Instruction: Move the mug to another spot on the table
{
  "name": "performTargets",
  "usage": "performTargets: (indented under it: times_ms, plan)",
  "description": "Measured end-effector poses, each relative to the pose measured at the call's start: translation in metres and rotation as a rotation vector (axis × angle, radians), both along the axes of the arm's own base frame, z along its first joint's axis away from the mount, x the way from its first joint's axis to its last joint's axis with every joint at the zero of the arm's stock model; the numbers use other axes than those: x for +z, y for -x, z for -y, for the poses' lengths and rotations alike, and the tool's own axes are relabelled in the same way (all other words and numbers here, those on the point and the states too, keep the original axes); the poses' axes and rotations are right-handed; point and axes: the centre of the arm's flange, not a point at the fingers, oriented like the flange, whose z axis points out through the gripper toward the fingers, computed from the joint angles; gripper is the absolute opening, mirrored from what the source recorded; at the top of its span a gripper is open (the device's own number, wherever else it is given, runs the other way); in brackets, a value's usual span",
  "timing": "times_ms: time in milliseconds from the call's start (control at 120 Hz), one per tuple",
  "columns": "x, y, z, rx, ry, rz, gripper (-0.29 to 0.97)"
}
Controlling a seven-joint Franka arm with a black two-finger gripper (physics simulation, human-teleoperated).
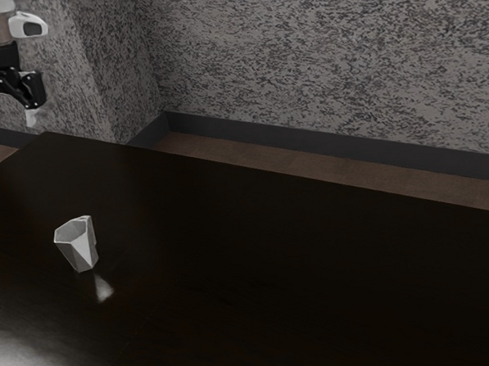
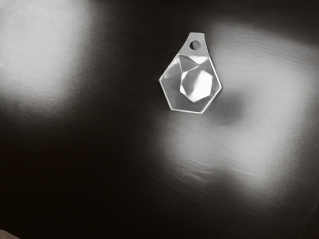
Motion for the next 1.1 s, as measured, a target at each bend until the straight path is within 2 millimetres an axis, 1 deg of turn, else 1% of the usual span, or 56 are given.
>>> performTargets:
  times_ms: [83,125,200,225,258,325,350,367,400,492,608,808,858,967,1050,1100]
  plan:
    - [0.001,0.002,-0.008,0.015,-0.002,0.027,0.68]
    - [-0.003,-0.003,-0.007,0.010,0.003,0.037,0.68]
    - [-0.027,-0.027,-0.005,-0.009,0.012,0.038,0.68]
    - [-0.040,-0.037,-0.002,-0.019,0.016,0.030,0.68]
    - [-0.058,-0.055,0.010,-0.046,0.019,0.021,0.68]
    - [-0.090,-0.090,0.054,-0.122,0.020,0.014,0.68]
    - [-0.099,-0.097,0.061,-0.129,0.024,0.020,0.68]
    - [-0.104,-0.101,0.061,-0.124,0.028,0.023,0.68]
    - [-0.115,-0.105,0.051,-0.095,0.041,0.029,0.68]
    - [-0.144,-0.111,0.010,0.005,0.072,0.038,0.68]
    - [-0.183,-0.115,-0.028,0.107,0.115,0.038,0.68]
    - [-0.234,-0.106,-0.094,0.254,0.138,0.029,0.68]
    - [-0.245,-0.105,-0.104,0.275,0.142,0.022,0.68]
    - [-0.263,-0.104,-0.116,0.303,0.149,0.016,0.68]
    - [-0.276,-0.105,-0.120,0.313,0.151,0.023,0.68]
    - [-0.280,-0.107,-0.122,0.314,0.149,0.033,0.68]
